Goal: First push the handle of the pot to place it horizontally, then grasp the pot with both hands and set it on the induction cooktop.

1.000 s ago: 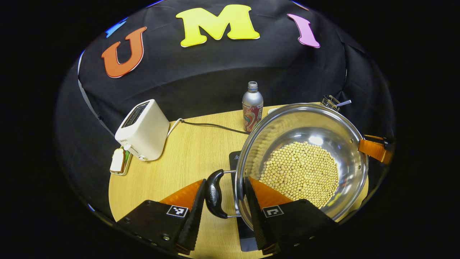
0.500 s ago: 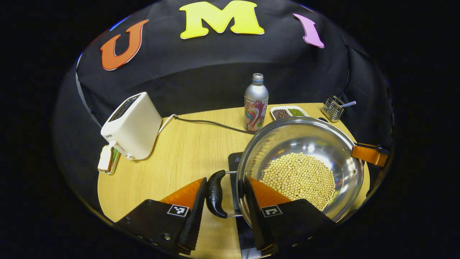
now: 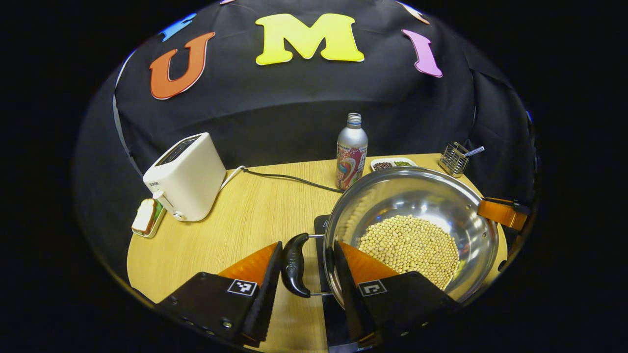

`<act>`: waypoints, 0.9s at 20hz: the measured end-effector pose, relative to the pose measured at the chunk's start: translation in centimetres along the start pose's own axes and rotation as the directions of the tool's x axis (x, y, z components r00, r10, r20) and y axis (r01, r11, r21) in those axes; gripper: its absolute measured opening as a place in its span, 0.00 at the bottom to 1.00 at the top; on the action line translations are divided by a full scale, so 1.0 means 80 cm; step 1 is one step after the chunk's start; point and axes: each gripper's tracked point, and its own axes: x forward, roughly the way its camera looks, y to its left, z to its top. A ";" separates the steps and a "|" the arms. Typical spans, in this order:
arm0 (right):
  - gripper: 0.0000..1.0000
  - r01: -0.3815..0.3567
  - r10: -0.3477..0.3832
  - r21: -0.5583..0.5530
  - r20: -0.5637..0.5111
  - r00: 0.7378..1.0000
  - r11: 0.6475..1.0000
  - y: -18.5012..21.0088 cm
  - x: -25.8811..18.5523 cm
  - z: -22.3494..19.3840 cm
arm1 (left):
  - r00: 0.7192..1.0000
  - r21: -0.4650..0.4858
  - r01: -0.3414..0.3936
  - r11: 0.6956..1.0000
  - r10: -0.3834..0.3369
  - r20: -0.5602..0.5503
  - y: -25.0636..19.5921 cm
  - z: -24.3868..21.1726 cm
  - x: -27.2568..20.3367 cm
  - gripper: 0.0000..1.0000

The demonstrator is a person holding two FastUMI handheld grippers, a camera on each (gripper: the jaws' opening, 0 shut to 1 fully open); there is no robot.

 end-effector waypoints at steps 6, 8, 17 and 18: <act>0.69 0.149 -0.127 -0.132 0.166 0.978 0.980 -0.012 -0.027 0.018 | 0.988 -0.101 0.076 0.992 -0.061 0.144 -0.011 0.010 -0.034 0.66; 0.78 0.197 -0.149 -0.173 0.257 0.955 0.965 -0.003 -0.058 0.030 | 0.979 -0.130 0.100 0.986 -0.074 0.192 -0.011 0.013 -0.057 0.84; 1.00 0.145 -0.076 -0.169 0.358 0.931 0.975 0.049 -0.173 0.000 | 0.936 -0.132 0.012 0.991 0.035 0.349 0.018 -0.008 -0.184 0.95; 1.00 0.139 -0.073 -0.161 0.359 0.930 0.977 0.049 -0.185 -0.007 | 0.928 -0.145 0.005 0.989 0.050 0.369 0.020 -0.011 -0.197 0.95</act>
